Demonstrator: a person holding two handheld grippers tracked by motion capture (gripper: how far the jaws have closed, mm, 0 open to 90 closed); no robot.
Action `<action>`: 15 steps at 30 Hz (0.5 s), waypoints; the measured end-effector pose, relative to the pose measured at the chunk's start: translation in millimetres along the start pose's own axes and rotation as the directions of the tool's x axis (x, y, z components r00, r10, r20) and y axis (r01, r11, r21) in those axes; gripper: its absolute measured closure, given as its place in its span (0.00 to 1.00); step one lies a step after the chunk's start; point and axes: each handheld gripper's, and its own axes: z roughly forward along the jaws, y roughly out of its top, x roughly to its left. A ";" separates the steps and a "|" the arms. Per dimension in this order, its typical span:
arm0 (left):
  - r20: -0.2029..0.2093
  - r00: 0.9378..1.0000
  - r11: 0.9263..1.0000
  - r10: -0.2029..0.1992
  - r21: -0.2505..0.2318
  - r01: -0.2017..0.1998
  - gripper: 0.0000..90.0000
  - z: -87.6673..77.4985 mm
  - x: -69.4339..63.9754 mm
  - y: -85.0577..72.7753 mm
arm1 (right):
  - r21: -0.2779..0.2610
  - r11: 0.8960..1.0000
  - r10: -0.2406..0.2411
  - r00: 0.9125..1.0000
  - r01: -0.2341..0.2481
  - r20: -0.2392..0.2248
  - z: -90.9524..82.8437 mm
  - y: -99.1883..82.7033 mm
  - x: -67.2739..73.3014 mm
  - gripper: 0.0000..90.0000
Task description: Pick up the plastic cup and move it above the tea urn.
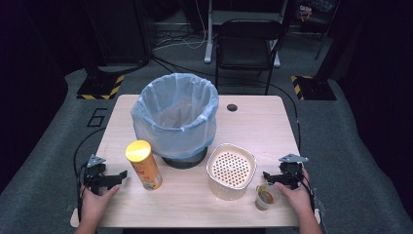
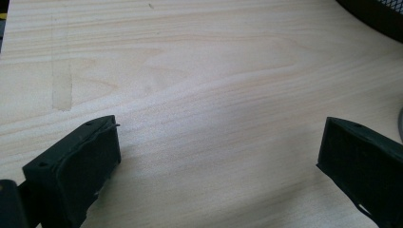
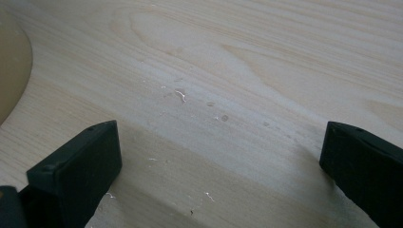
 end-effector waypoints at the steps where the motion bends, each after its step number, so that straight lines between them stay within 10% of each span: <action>1: 0.000 1.000 1.000 0.002 0.011 -0.002 0.01 -0.9 0.6 0.6 | 0.000 1.000 -0.001 1.000 0.001 0.000 0.1 0.1 -0.1 0.00; 8: -0.070 0.994 0.995 0.088 0.047 -0.085 0.00 4.1 -9.3 1.0 | -0.001 1.000 -0.001 1.000 0.001 0.000 0.0 -0.1 0.0 0.00; 15: -0.048 0.993 0.993 0.107 0.050 -0.105 0.00 4.0 -11.3 0.6 | -0.005 1.000 -0.009 1.000 0.009 -0.003 -0.8 -0.7 0.2 0.02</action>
